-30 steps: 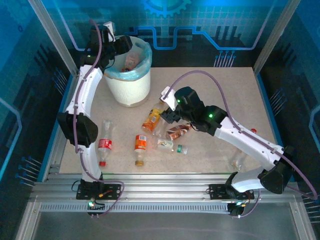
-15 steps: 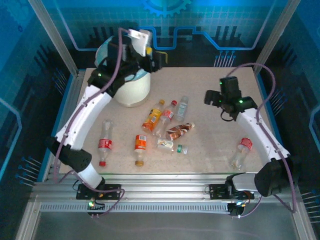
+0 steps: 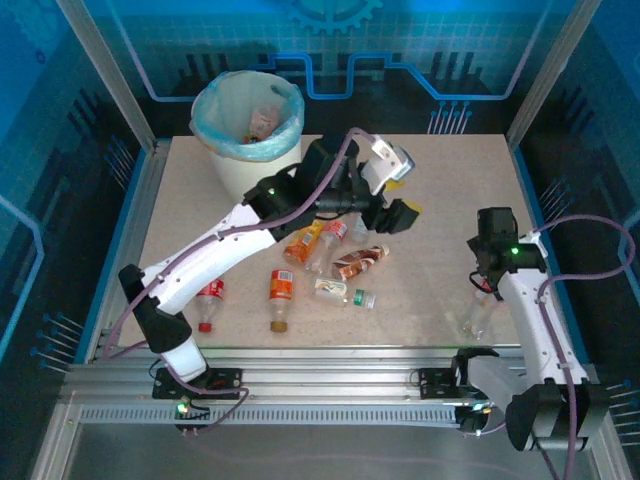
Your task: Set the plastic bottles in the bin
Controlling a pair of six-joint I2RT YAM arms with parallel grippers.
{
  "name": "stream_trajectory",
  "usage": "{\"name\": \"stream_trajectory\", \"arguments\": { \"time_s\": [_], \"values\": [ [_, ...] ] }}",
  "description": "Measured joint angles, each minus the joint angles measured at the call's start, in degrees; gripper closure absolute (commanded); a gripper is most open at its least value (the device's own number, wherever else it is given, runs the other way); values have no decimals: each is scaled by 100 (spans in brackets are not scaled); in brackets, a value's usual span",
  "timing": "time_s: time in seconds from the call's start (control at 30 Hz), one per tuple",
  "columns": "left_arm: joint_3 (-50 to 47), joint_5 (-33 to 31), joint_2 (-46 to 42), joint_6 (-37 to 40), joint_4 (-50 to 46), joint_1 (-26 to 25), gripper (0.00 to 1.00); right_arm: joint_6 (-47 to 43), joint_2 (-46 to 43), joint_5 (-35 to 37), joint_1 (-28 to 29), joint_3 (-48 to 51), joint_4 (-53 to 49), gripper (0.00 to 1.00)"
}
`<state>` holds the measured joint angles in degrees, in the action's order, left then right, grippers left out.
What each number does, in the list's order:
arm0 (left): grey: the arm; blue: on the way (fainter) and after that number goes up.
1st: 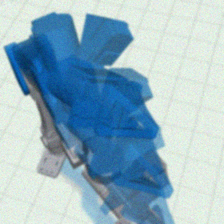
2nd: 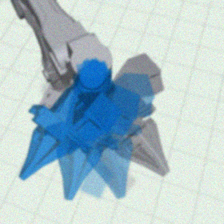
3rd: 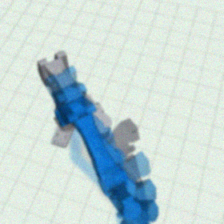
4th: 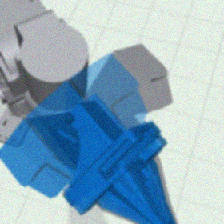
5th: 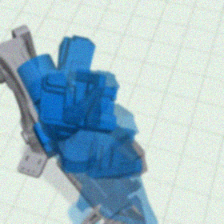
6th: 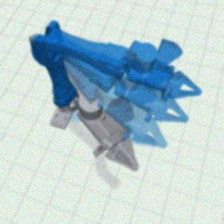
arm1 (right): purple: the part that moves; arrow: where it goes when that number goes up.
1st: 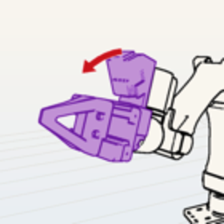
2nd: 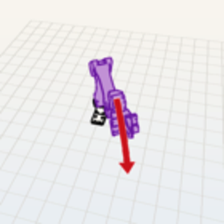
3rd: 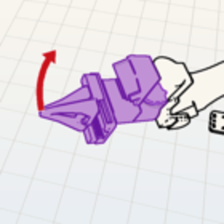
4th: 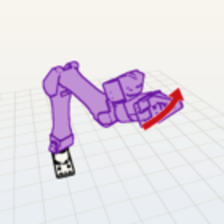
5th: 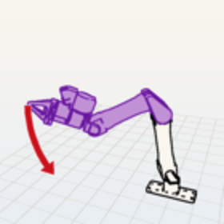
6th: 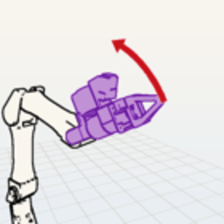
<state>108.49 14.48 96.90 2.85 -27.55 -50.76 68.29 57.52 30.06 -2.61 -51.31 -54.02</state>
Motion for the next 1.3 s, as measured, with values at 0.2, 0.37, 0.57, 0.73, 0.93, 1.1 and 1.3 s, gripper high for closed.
{"name": "stream_trajectory", "arguments": {
  "time_s": [0.2, 0.37, 0.57, 0.73, 0.93, 1.1, 1.3],
  "values": [
    [-439, 402, 48, -756, 295, -151, 25, 15, 306, -205, -542, 334, 35, 0],
    [-531, 446, 369, -1327, 382, -153, 26, -334, 831, -861, -1016, 802, 503, 0],
    [-651, 424, 538, -1606, 334, -153, 25, -588, 1515, -1351, -1134, 935, 931, 1],
    [-723, 356, 538, -1655, 339, -153, 25, -883, 1965, -1633, -1156, 986, 1375, 11],
    [-787, 291, 538, -1716, 326, -153, 25, -1067, 2295, -1950, -1303, 1141, 1818, 25],
    [-861, 225, 538, -1755, 260, -151, 25, -1172, 2308, -2020, -1370, 1189, 1875, 36],
    [-861, 164, 538, -1755, 249, -85, 25, -1331, 2011, -2142, -1370, 1237, 2004, 41]
  ]
}}
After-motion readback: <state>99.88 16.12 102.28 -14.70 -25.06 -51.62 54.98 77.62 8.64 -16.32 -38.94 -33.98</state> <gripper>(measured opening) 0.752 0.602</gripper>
